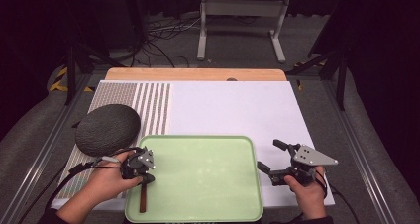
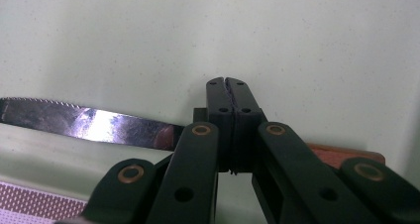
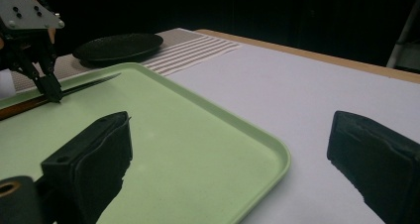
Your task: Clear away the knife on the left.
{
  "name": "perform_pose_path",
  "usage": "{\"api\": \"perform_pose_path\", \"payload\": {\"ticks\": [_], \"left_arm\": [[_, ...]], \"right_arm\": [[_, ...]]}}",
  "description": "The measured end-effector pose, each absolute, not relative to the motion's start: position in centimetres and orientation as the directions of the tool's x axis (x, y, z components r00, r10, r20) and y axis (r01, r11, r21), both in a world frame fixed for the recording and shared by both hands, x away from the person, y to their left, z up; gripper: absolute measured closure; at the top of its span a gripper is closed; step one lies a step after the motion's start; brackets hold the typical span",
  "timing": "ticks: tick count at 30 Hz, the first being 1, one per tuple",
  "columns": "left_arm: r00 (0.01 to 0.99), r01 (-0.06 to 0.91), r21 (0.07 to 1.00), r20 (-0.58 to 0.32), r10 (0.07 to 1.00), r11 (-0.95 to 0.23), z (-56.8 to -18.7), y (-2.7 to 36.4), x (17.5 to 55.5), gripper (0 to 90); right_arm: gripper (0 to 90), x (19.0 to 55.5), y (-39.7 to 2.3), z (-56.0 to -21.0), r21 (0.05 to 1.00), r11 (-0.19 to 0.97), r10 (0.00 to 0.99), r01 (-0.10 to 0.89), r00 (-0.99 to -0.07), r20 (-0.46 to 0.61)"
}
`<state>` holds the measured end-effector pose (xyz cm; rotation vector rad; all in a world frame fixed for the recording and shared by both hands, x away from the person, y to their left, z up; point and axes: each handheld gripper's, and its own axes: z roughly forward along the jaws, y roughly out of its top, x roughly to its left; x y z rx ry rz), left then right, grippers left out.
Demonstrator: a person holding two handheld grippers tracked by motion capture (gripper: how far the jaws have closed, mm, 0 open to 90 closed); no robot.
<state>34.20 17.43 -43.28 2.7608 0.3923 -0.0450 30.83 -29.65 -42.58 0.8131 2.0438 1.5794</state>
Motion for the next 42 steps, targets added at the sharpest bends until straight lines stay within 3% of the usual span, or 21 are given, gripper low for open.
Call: {"api": "perform_pose_path", "payload": {"ticks": [42], "left_arm": [[0.947, 0.321, 0.334, -0.087, 0.31, -0.886, -43.26, 18.06, 34.53, 88.6]], "right_arm": [[4.6, 30.86, -29.43, -42.72, 0.963, 0.187, 0.671, 0.196, -0.741, 0.02]]}}
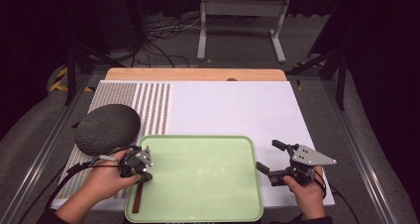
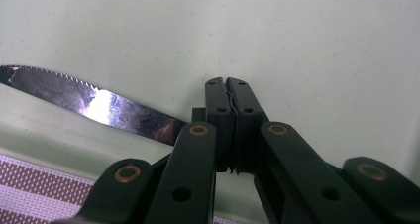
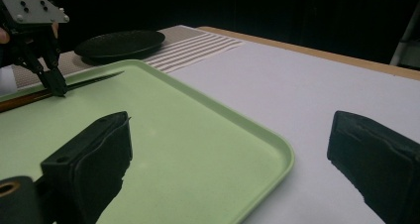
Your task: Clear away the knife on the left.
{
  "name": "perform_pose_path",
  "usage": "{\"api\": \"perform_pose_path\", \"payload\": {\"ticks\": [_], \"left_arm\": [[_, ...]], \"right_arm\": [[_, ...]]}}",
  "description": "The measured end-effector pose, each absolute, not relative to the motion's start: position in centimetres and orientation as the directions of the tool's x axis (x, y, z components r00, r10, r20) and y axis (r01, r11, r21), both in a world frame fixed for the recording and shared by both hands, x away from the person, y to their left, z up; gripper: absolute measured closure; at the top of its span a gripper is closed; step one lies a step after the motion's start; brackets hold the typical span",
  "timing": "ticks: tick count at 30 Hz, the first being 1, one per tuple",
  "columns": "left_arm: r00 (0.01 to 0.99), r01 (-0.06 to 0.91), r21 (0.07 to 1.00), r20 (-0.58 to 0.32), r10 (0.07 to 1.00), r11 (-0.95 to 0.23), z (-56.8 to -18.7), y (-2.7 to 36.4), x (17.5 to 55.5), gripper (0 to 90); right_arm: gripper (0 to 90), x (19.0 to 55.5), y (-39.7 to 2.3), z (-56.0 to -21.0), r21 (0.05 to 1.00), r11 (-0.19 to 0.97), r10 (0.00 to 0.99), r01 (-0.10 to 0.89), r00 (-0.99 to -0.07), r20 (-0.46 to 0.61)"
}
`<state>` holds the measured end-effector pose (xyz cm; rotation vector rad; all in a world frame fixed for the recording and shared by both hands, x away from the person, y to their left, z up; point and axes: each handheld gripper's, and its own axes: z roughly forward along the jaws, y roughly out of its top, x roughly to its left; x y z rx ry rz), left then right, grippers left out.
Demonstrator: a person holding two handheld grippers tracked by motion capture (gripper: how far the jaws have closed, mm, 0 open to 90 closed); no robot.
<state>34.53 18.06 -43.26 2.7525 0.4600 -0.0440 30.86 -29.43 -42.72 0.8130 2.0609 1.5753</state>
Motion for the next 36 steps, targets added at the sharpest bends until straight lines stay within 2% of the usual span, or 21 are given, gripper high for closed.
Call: {"api": "perform_pose_path", "payload": {"ticks": [6, 11, 13, 15, 18, 22, 27, 29, 36], "left_arm": [[0.948, 0.318, 0.337, -0.083, 0.308, -0.886, -43.2, 18.1, 34.5, 85.3], [0.945, 0.323, 0.394, -0.087, 0.315, -0.861, -42.0, 18.6, 34.3, 80.0], [0.941, 0.334, 0.417, -0.091, 0.327, -0.845, -41.5, 18.9, 34.2, 73.7], [0.936, 0.343, 0.442, -0.086, 0.342, -0.829, -41.2, 19.1, 34.2, 63.8], [0.928, 0.345, 0.491, -0.051, 0.369, -0.8, -40.7, 19.6, 34.0, 44.2], [0.926, 0.319, 0.554, -0.008, 0.378, -0.769, -40.1, 20.1, 33.6, 31.7], [0.914, 0.309, 0.622, 0.016, 0.406, -0.72, -39.6, 21.2, 33.4, 21.2], [0.905, 0.331, 0.653, -0.014, 0.425, -0.682, -39.6, 21.9, 33.3, 16.6], [0.883, 0.325, 0.726, -0.005, 0.469, -0.606, -39.9, 24.0, 33.1, 12.8]], "right_arm": [[4.5, 30.9, -29.4, -42.8, 0.962, 0.19, 0.67, 0.196, -0.742, 0.019], [4.5, 30.9, -29.4, -42.8, 0.963, 0.187, 0.67, 0.195, -0.742, 0.021], [4.4, 30.9, -29.4, -42.8, 0.963, 0.186, 0.669, 0.196, -0.743, 0.022], [4.4, 30.9, -29.4, -42.8, 0.962, 0.186, 0.67, 0.199, -0.742, 0.023], [4.4, 30.9, -29.3, -42.8, 0.962, 0.187, 0.669, 0.199, -0.743, 0.023], [4.4, 30.9, -29.4, -42.8, 0.963, 0.185, 0.669, 0.196, -0.743, 0.023], [4.4, 30.9, -29.4, -42.8, 0.964, 0.183, 0.671, 0.195, -0.741, 0.023], [4.4, 30.8, -29.4, -42.8, 0.963, 0.184, 0.67, 0.195, -0.742, 0.022], [4.2, 30.9, -29.4, -42.8, 0.964, 0.184, 0.672, 0.194, -0.74, 0.021]]}}
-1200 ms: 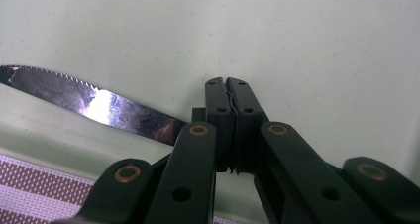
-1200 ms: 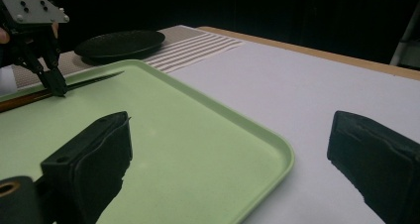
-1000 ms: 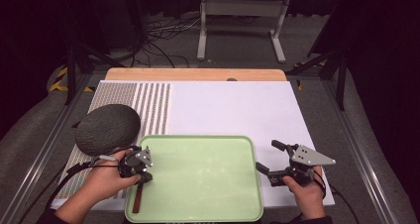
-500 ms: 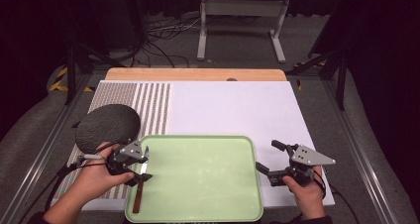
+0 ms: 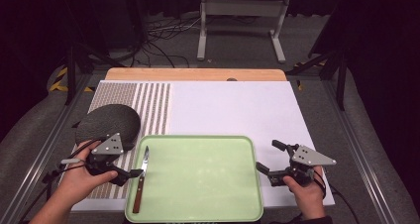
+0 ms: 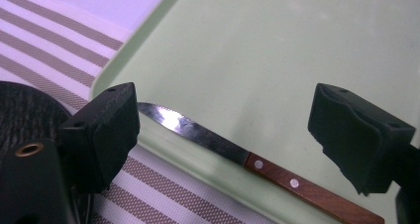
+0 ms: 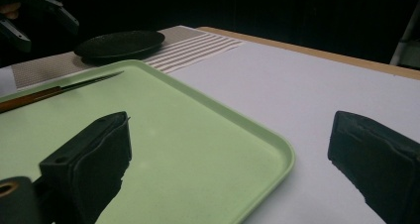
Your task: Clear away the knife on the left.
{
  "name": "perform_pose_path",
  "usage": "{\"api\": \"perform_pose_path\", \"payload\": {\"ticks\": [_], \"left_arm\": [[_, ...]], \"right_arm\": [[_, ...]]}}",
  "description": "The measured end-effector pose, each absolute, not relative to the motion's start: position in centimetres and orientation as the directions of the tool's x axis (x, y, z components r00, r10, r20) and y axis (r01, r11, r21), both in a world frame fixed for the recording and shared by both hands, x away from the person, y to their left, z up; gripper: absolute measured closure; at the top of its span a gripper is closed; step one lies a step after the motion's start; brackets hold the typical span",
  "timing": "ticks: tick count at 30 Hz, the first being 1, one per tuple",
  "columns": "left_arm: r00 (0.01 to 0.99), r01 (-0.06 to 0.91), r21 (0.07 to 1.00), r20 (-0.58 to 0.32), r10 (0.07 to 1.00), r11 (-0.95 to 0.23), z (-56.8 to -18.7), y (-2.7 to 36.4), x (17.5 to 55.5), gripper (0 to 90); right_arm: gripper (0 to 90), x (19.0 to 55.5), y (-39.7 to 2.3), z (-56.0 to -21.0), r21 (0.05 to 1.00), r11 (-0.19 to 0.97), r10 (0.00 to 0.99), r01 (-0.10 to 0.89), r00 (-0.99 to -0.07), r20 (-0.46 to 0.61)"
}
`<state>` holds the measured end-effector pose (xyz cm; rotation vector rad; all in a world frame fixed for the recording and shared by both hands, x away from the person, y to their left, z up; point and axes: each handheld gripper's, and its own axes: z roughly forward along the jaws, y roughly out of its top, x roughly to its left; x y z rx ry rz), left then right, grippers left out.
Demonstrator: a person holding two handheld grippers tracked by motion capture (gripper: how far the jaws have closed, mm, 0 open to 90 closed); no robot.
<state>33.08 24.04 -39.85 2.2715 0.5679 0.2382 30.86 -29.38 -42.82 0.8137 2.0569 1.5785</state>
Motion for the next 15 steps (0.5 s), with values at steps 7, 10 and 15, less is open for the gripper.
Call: {"api": "perform_pose_path", "payload": {"ticks": [7, 10, 15], "left_arm": [[0.87, 0.304, 0.795, -0.006, 0.494, -0.525, -40.6, 25.6, 32.8, 12.4], [0.872, 0.278, 0.824, -0.001, 0.49, -0.493, -40.9, 26.2, 32.5, 11.3], [0.864, 0.26, 0.868, -0.014, 0.503, -0.422, -41.5, 27.3, 32.2, 11.4]], "right_arm": [[4.0, 30.9, -29.3, -42.9, 0.963, 0.189, 0.673, 0.191, -0.739, 0.015], [3.9, 30.9, -29.4, -42.9, 0.964, 0.186, 0.676, 0.192, -0.737, 0.016], [3.9, 30.9, -29.3, -43.0, 0.964, 0.19, 0.673, 0.188, -0.74, 0.011]]}}
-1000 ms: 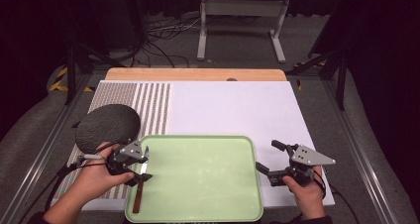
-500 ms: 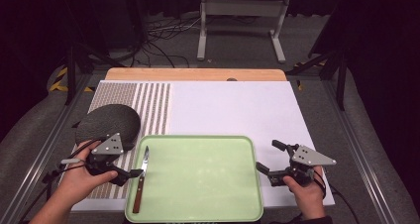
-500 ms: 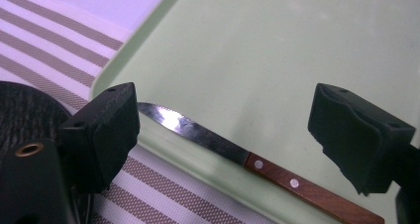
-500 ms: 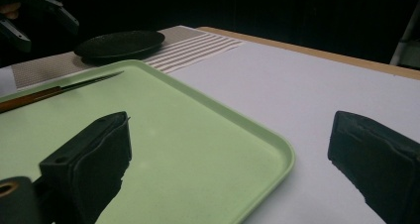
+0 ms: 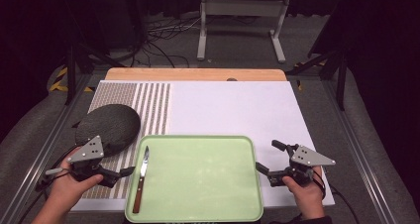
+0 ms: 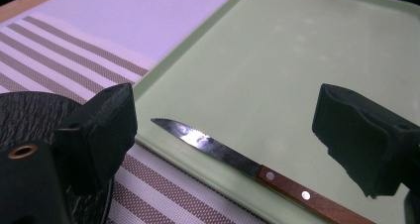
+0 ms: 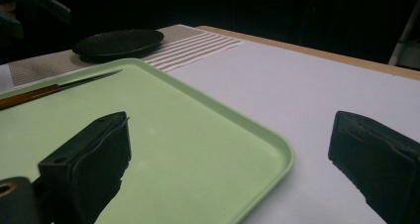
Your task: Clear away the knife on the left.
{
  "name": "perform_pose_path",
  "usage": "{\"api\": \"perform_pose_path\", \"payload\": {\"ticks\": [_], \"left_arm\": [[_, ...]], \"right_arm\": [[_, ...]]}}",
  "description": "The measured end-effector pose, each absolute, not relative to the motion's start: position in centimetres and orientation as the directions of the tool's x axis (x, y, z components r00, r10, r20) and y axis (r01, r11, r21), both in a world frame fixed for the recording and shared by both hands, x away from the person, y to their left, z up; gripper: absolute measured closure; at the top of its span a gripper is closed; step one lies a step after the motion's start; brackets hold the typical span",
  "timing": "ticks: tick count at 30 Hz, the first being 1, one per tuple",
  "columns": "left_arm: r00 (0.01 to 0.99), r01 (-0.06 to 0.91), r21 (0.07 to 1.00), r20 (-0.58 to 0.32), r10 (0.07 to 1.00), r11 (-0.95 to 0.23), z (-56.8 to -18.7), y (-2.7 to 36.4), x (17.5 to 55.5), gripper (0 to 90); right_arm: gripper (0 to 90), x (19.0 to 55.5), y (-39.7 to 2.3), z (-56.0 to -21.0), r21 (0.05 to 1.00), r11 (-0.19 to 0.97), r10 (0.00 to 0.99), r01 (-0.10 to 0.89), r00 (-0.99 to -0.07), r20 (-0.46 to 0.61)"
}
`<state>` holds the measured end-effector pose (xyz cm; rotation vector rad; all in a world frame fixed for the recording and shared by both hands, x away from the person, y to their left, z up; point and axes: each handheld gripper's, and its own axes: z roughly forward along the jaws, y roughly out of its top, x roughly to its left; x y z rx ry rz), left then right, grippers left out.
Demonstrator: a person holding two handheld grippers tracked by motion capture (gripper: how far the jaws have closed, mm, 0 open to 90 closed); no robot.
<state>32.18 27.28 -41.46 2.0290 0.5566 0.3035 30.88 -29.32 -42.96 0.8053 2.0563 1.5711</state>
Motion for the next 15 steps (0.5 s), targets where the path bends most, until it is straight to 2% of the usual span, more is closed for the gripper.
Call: {"api": "perform_pose_path", "payload": {"ticks": [4, 15], "left_arm": [[0.855, 0.262, 0.897, -0.044, 0.517, -0.357, -42.7, 28.4, 32.2, 12.0], [0.845, 0.272, 0.918, -0.083, 0.528, -0.291, -44.2, 29.9, 31.8, 10.8]], "right_arm": [[3.9, 30.9, -29.3, -43.0, 0.963, 0.19, 0.674, 0.191, -0.738, 0.013], [3.8, 31.0, -29.3, -43.2, 0.962, 0.192, 0.675, 0.196, -0.738, 0.015]]}}
